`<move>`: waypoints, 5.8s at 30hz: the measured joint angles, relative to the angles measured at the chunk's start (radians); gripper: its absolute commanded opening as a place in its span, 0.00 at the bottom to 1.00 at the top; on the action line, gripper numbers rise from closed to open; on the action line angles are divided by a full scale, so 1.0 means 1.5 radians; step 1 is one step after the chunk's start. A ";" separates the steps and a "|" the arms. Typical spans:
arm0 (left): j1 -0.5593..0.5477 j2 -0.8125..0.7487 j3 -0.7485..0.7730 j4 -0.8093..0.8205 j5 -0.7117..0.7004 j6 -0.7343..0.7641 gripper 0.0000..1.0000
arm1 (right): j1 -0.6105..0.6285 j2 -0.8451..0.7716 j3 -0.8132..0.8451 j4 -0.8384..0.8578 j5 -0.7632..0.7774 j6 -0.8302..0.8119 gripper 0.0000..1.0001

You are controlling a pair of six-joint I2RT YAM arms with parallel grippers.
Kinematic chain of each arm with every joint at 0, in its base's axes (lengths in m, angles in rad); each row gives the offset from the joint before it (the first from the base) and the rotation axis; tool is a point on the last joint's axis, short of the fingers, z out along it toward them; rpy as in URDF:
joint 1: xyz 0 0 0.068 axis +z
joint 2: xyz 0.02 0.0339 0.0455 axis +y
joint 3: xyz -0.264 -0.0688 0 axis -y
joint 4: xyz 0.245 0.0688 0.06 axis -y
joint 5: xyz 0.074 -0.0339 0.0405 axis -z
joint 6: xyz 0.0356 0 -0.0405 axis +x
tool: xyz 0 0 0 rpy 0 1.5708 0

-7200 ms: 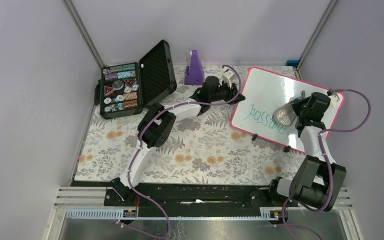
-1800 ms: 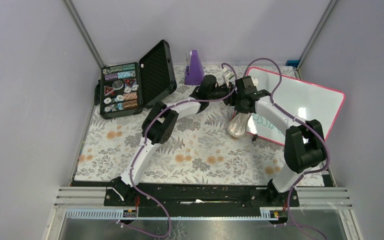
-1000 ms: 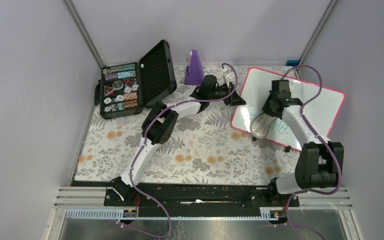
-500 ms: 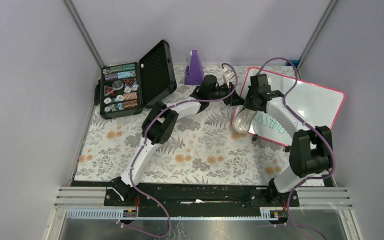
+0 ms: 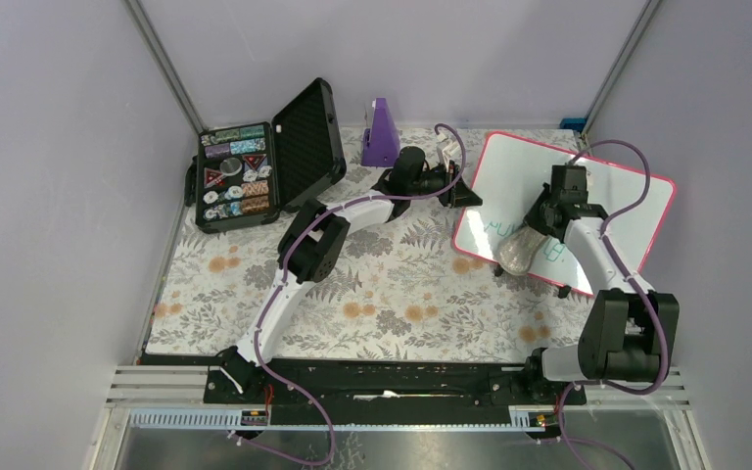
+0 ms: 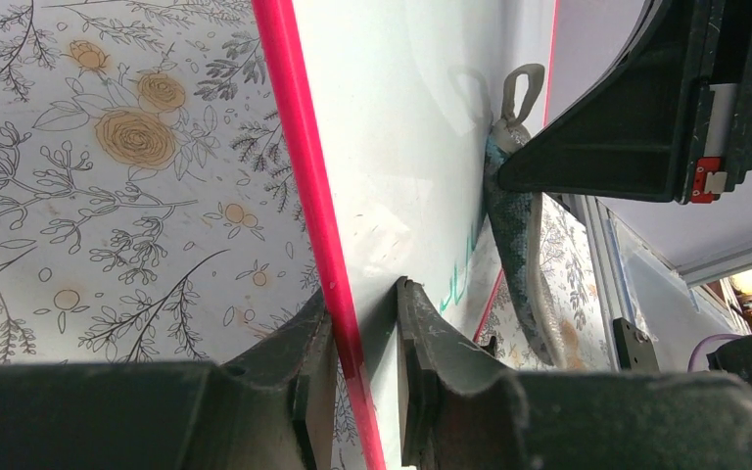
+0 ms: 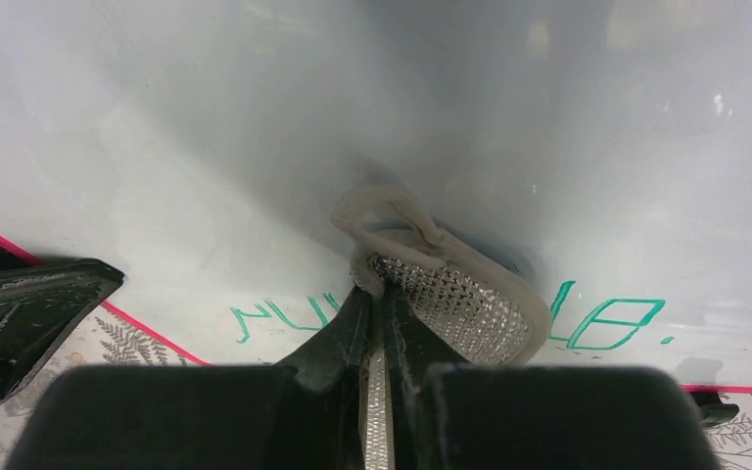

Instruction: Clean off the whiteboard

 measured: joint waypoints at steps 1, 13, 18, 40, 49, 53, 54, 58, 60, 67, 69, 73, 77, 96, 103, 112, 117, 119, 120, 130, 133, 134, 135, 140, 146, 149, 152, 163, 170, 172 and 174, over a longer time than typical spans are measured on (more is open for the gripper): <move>0.000 0.000 0.000 0.000 0.000 0.000 0.00 | 0.005 0.003 0.002 -0.001 0.003 -0.002 0.00; 0.001 0.000 0.000 -0.004 -0.001 0.000 0.00 | 0.199 0.116 0.092 -0.034 0.084 -0.023 0.00; 0.001 0.000 0.000 -0.002 -0.001 0.001 0.00 | 0.173 0.102 0.080 -0.028 0.057 -0.020 0.00; 0.000 -0.002 0.000 -0.006 -0.001 0.007 0.00 | -0.039 -0.020 -0.043 0.018 -0.063 0.043 0.00; 0.000 -0.002 0.000 -0.007 -0.001 0.008 0.00 | 0.222 0.149 0.063 0.052 -0.064 0.049 0.00; 0.000 -0.003 0.000 -0.008 -0.002 0.010 0.00 | 0.219 0.148 0.064 0.049 -0.064 0.054 0.00; 0.000 -0.003 0.000 -0.008 -0.002 0.010 0.00 | 0.216 0.146 0.064 0.049 -0.066 0.054 0.00; 0.000 -0.003 0.000 -0.008 -0.003 0.010 0.00 | 0.156 0.112 0.041 0.050 -0.103 0.053 0.00; 0.000 -0.003 0.000 -0.008 -0.003 0.010 0.00 | 0.091 0.078 0.018 0.049 -0.129 0.054 0.00; -0.001 -0.003 0.000 -0.008 -0.003 0.010 0.00 | -0.063 -0.016 -0.045 0.046 -0.141 0.050 0.00; -0.001 -0.003 0.000 -0.008 -0.003 0.010 0.00 | -0.062 -0.015 -0.045 0.047 -0.135 0.048 0.00; -0.001 -0.003 0.000 -0.008 -0.003 0.010 0.00 | -0.026 -0.014 -0.042 0.049 -0.097 0.047 0.00; 0.000 -0.003 0.000 -0.009 -0.003 0.010 0.00 | 0.065 0.025 -0.017 0.050 -0.059 0.058 0.00; -0.001 -0.004 0.000 -0.009 -0.005 0.012 0.00 | 0.066 0.075 0.001 0.062 -0.166 0.113 0.00; -0.001 -0.004 0.000 -0.009 -0.006 0.012 0.00 | -0.055 0.009 -0.029 0.049 -0.182 0.097 0.00; -0.001 -0.004 0.000 -0.010 -0.006 0.012 0.00 | 0.095 0.057 -0.023 0.080 -0.128 0.106 0.00; -0.001 -0.004 0.000 -0.010 -0.006 0.012 0.00 | 0.213 0.150 -0.013 0.113 -0.149 0.132 0.00; -0.001 -0.004 0.000 -0.011 -0.006 0.013 0.00 | 0.220 0.162 -0.013 0.114 -0.158 0.139 0.00; -0.001 -0.004 0.000 -0.011 -0.006 0.013 0.00 | 0.219 0.161 -0.013 0.113 -0.160 0.140 0.00; -0.001 -0.004 0.000 -0.011 -0.007 0.015 0.00 | 0.057 0.083 -0.014 0.061 -0.207 0.121 0.00; -0.001 -0.004 0.000 -0.011 -0.007 0.015 0.00 | -0.002 0.041 -0.015 0.045 -0.191 0.106 0.00; -0.001 -0.004 0.000 -0.011 -0.007 0.015 0.00 | -0.011 0.032 -0.016 0.043 -0.181 0.100 0.00; -0.001 -0.004 0.000 -0.011 -0.007 0.015 0.00 | -0.014 0.027 -0.018 0.044 -0.176 0.097 0.00; -0.001 -0.004 0.000 -0.011 -0.007 0.015 0.00 | 0.034 0.025 -0.027 0.056 -0.120 0.095 0.00; -0.001 -0.004 0.000 -0.011 -0.007 0.015 0.00 | 0.193 0.107 -0.026 0.092 -0.097 0.111 0.00; -0.001 -0.004 0.000 -0.011 -0.007 0.015 0.00 | 0.222 0.143 -0.026 0.096 -0.122 0.123 0.00; -0.001 -0.004 0.000 -0.011 -0.007 0.016 0.00 | 0.222 0.143 -0.022 0.089 -0.122 0.126 0.00; -0.001 -0.004 0.000 -0.011 -0.007 0.016 0.00 | -0.001 0.019 -0.056 0.069 -0.180 0.117 0.00; -0.002 -0.004 0.000 -0.011 -0.007 0.016 0.00 | -0.097 -0.043 -0.120 0.088 -0.208 0.122 0.00; -0.002 -0.004 0.000 -0.011 -0.007 0.016 0.00 | -0.082 -0.044 -0.122 0.094 -0.195 0.127 0.00; -0.001 -0.004 0.000 -0.011 -0.007 0.016 0.00 | -0.039 -0.044 -0.122 0.100 -0.160 0.133 0.00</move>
